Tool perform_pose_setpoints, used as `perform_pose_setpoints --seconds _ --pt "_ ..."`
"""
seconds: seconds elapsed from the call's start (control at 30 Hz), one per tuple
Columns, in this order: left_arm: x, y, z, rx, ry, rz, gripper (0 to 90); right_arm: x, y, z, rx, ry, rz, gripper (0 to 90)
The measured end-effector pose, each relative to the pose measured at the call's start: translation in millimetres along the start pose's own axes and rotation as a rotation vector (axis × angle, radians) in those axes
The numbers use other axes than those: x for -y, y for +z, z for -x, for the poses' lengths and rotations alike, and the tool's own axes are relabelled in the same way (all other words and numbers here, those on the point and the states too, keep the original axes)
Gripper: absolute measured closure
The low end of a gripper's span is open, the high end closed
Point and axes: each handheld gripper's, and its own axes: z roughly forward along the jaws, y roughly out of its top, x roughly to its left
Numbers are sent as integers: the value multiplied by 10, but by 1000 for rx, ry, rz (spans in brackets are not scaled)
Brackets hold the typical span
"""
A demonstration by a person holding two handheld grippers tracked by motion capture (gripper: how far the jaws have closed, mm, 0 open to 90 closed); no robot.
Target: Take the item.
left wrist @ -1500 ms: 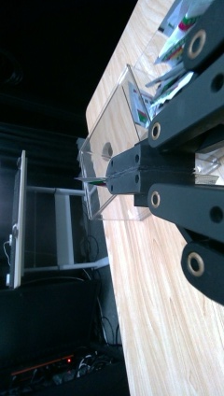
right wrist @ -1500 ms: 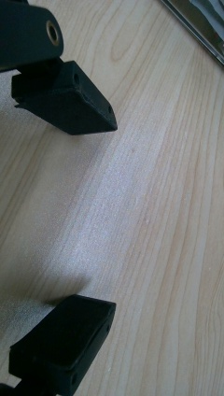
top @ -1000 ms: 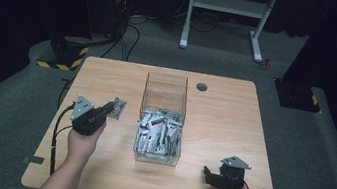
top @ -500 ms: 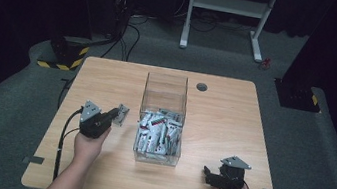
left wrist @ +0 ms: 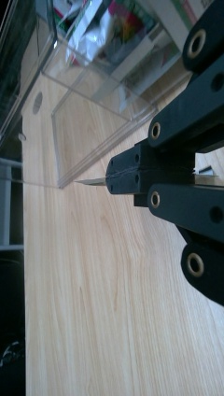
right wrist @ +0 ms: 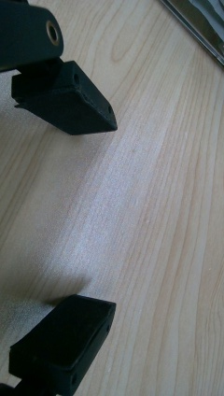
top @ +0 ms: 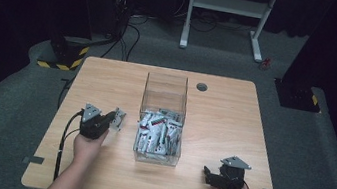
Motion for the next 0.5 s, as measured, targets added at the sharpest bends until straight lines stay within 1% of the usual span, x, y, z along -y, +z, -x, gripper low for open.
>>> perform_pose_setpoints --seconds 0.03,0.07,0.17,0.2,0.3,0.4,0.43,0.47,0.5 --pt "0 -2 -13 -12 -1 -4 895 0 0 0 0 0 0 118" --pt "-1 -5 -24 -25 7 -7 874 0 0 0 0 0 0 118" --pt "-2 -17 -25 -59 28 -17 724 0 0 0 0 0 0 119" --pt "-2 -22 -26 -60 28 -19 690 0 0 0 0 0 0 119" --pt "-8 -41 -35 -51 18 -22 623 1 -1 -1 0 0 0 118" --pt "-21 -63 -30 -37 18 -20 556 1 -1 -1 0 0 0 119" --pt "-25 -71 -21 -24 13 -18 534 1 -1 -1 0 0 0 119" --pt "-30 -78 -14 -11 15 -24 508 1 -1 -1 0 -1 0 119" --pt "-34 -88 -3 -7 23 -27 488 1 0 0 0 -3 1 119"
